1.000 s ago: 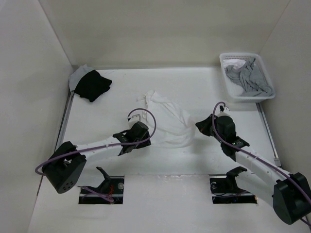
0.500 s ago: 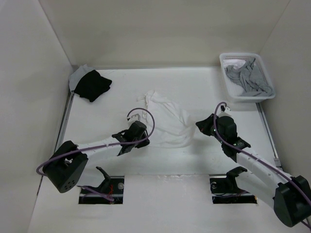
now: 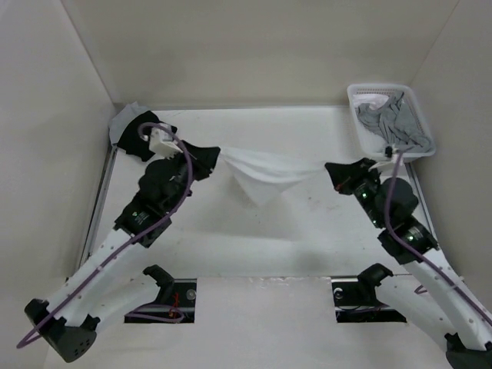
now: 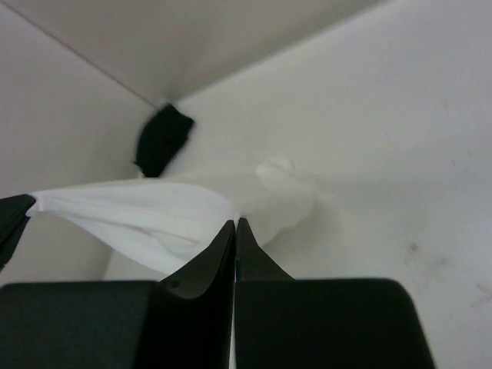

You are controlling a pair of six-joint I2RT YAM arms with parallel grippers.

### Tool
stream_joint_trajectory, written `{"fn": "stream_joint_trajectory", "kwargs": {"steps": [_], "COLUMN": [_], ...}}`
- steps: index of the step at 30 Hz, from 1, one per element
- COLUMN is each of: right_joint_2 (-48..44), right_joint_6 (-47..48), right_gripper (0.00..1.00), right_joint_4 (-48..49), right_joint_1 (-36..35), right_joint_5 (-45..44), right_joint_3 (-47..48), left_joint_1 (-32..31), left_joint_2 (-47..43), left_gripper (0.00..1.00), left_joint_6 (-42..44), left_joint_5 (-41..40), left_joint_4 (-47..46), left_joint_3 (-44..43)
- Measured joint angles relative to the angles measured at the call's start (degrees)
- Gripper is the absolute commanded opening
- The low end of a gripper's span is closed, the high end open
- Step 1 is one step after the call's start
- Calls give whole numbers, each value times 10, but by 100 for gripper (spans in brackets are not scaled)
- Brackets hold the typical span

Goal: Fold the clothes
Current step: Flatten the tank top out

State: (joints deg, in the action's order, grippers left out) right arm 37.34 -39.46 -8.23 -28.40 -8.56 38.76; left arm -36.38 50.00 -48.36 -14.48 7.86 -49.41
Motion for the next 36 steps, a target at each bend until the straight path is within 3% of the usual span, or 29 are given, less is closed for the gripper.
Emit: {"fn": "stream_joint_trajectory", "kwargs": {"steps": [8,14,21,26,31,36], "right_joint_2": [-4,46,165,309,451,444], "right_joint_6": [80,119,107,81,64,61], "right_gripper": [0,0,0,0,0,0], "right_joint_4": [-12,-10,8,33,28,35], "right_joint_1": [-104,-136,-69,7,59,70], "right_joint_5": [-111,-138,-82,0,63,87], "right_joint_3": [254,332,296,309,427,487], "left_joint_1": [-4,-8,9,108,189,202], "left_joint_2": [-65,-56,25,160,296,295], "left_gripper": [2,2,3,2,2,3], "left_joint_6": [77,118,116,88,60,49], "left_joint_5": [-82,-121,-126,-72,-8,34], "left_joint_4": [-49,-82,-111,-114,-88,-106], "left_joint_3": [-130,-159,-124,-121,-223,-297]}}
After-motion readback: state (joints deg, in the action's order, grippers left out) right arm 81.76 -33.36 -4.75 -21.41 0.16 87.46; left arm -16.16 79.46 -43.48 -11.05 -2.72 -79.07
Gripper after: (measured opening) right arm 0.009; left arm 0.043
